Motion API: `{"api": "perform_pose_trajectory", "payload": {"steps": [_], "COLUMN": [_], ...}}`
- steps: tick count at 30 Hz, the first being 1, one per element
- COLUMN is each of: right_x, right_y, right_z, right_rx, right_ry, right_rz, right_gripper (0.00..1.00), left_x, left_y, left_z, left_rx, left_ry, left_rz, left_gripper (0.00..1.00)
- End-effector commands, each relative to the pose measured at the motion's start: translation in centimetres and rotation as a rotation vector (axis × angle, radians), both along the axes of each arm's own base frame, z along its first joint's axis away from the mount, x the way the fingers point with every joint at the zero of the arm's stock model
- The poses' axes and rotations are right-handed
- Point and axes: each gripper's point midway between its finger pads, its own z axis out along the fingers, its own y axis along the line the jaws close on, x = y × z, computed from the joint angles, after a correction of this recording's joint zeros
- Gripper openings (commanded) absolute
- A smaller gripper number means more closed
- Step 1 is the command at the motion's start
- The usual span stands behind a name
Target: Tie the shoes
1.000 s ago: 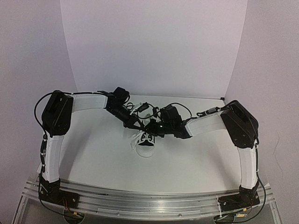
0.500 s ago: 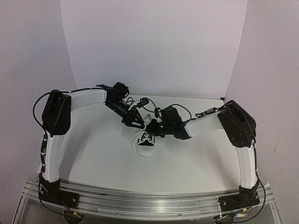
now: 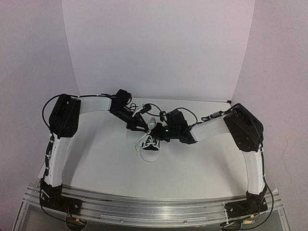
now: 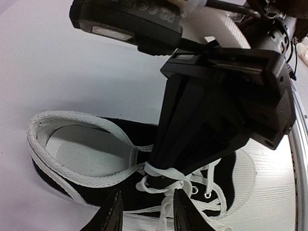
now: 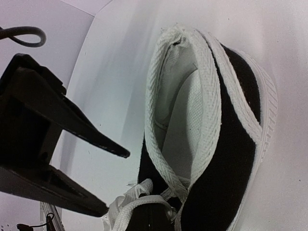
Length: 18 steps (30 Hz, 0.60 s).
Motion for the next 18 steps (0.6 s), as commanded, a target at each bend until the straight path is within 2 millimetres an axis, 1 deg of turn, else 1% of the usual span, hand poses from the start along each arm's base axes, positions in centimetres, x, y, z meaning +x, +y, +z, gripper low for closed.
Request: {"api": "perform_pose_trajectory", "payload": {"steps": [1,3,6,8,10,12,18], "right_x": [0.1,0.1,0.2,0.2,0.2,0.3,0.2], "right_y": [-1.4,-1.3,-1.2,-1.0,-0.9,-0.8,-0.8], "right_z": [-2.5,-2.5,-2.5,-2.3,-2.2,-2.2,-2.2], "right_rx": [-0.058,-0.055,-0.050,-0.044,-0.041,-0.039,-0.037], "right_ry": [0.028,0.029,0.026,0.022,0.020,0.020,0.020], "right_rz": [-0.021,-0.021,-0.016,-0.009,-0.005,-0.002,0.001], "right_gripper": [0.00,0.00,0.00,0.00,0.00,0.00,0.00], "left_x": [2.3,2.3,1.1,0.3,0.0,0.2,0.9], "left_y": [-0.5,-0.5,-0.5,-0.8,-0.9,-1.1,-1.5], "left_z": [1.4,1.7,1.0,-0.4,-1.6,-1.9,-1.9], "left_rx": [-0.079,-0.101,-0.104,-0.060,-0.026,-0.017,-0.022], "left_ry": [-0.065,-0.037,-0.014,-0.027,-0.022,-0.008,-0.009], "left_rz": [0.029,0.029,-0.011,-0.043,-0.062,-0.057,-0.043], "left_gripper": [0.28,0.29,0.37,0.38,0.38,0.38,0.34]}}
